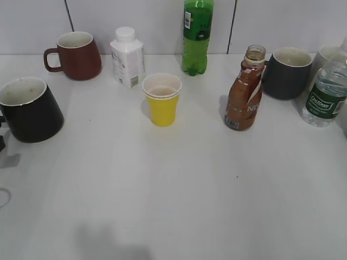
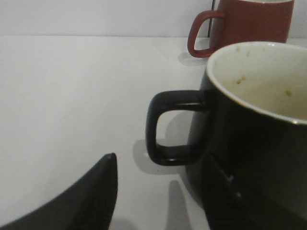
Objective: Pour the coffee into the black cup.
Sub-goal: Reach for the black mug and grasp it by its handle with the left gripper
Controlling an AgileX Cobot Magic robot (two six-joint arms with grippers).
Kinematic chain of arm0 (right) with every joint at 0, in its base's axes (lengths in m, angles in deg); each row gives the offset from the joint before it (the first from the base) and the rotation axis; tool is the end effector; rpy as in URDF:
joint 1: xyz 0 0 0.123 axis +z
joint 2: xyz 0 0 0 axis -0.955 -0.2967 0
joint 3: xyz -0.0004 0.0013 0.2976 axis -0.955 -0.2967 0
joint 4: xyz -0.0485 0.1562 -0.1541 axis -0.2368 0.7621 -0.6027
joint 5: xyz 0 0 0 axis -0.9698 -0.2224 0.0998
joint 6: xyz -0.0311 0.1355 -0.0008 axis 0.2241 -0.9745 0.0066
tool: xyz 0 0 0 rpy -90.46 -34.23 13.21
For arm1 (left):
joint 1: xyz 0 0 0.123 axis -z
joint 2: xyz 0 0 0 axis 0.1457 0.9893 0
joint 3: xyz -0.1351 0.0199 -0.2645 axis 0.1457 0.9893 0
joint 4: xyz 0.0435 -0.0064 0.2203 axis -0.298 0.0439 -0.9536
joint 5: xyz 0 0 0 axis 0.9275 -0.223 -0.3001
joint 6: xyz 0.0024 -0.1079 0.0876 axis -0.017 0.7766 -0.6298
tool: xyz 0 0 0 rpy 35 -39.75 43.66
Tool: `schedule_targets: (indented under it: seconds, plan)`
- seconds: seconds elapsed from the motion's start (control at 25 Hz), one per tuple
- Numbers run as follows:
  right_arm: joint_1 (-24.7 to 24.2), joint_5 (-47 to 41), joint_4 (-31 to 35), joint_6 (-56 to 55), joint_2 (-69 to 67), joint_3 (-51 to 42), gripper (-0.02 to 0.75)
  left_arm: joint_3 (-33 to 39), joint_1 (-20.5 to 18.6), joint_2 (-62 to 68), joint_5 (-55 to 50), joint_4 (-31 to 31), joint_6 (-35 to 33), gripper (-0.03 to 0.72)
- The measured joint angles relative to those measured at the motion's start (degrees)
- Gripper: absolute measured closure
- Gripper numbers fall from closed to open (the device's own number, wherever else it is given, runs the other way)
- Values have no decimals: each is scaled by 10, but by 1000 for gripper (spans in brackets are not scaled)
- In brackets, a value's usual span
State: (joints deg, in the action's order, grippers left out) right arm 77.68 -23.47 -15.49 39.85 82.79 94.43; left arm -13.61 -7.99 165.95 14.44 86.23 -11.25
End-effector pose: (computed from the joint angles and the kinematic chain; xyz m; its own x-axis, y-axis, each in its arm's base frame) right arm 0.0010 -0.0174 0.2448 -0.4287 0.0681 -0.9009 0.0728 0.9965 0.0407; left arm 0.2657 0.0007 0.1607 -0.2620 -0.0174 -0.9649 -0.0155 0.9998 -0.0139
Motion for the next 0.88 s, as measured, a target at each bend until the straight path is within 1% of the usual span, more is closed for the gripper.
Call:
schedule_targets:
  seconds: [0.16, 0.32, 0.44, 0.52, 0.64, 0.88]
  plan:
    - [0, 0, 0, 0, 0, 0, 152, -7, -42, 3, 0, -47, 30, 259]
    - [0, 0, 0, 0, 0, 0, 152, -28, -95, 3, -18, -134, 73, 259]
    - [0, 0, 0, 0, 0, 0, 152, -45, -117, 3, -38, -187, 85, 259]
    - [0, 0, 0, 0, 0, 0, 152, -53, -121, 3, -51, -212, 87, 259]
    - [0, 0, 0, 0, 0, 0, 152, -68, -122, 3, -83, -233, 87, 259]
    - [0, 0, 0, 0, 0, 0, 152, -101, -123, 5, -134, -253, 89, 259]
